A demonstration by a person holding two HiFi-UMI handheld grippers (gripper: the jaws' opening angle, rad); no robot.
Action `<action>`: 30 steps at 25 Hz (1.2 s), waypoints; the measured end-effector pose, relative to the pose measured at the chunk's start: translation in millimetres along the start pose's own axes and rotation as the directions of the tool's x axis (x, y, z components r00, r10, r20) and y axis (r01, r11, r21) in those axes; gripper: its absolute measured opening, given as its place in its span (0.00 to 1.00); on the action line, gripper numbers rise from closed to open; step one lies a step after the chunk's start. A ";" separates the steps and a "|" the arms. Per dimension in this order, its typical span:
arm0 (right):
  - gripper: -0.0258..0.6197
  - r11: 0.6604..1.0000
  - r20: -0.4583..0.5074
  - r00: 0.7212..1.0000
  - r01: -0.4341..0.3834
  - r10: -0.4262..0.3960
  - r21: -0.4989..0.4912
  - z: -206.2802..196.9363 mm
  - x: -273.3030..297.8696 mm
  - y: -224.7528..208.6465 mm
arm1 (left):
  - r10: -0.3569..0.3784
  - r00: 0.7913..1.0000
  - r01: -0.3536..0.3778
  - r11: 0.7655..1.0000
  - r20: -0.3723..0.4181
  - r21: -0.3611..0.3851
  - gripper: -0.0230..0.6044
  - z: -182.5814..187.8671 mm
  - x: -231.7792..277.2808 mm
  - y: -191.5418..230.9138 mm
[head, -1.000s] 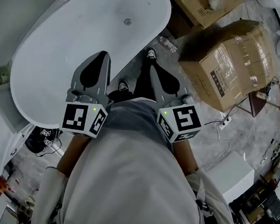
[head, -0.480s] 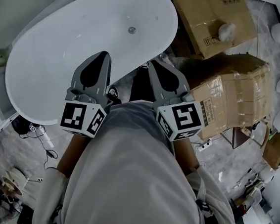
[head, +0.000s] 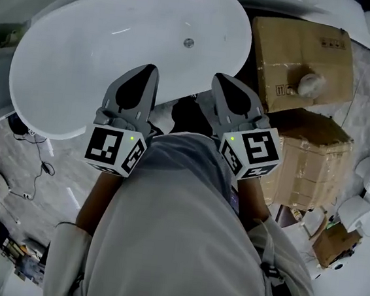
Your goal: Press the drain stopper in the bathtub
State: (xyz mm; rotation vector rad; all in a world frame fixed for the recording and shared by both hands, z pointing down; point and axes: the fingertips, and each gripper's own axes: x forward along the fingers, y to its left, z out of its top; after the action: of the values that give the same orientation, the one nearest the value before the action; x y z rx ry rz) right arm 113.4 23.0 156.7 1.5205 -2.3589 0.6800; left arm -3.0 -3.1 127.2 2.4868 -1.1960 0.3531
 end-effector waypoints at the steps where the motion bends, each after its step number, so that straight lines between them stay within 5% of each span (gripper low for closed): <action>1: 0.04 1.000 -0.007 1.000 -0.016 0.016 -0.008 0.8 4.4 -7.5 | 0.007 1.000 -0.007 1.000 0.003 0.002 0.04 0.2 3.7 -2.5; 11: 0.04 0.992 -0.116 0.988 -0.113 0.106 -0.060 -11.5 65.7 -32.4 | 0.102 0.994 -0.102 0.995 -0.036 0.023 0.04 -26.0 30.6 17.9; 18: 0.04 0.994 -0.203 0.974 -0.110 0.104 -0.020 -49.1 100.8 -45.3 | 0.139 0.988 -0.142 0.989 -0.068 -0.043 0.04 -58.5 50.0 45.2; 24: 0.04 0.988 -0.253 0.962 -0.127 0.102 -0.086 -64.2 122.5 -59.9 | 0.131 0.989 -0.141 0.977 -0.067 -0.163 0.04 -69.7 64.8 61.4; 30: 0.04 0.969 -0.307 0.937 -0.214 0.169 -0.121 -77.9 144.3 -60.3 | 0.127 0.989 -0.138 0.976 -0.074 -0.169 0.04 -79.7 79.4 69.7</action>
State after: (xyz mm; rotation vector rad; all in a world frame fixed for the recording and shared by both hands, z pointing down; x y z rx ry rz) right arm 104.1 -71.7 303.3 1.0523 -2.2859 0.6966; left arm -15.0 -65.5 243.3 2.2381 -1.3116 0.3435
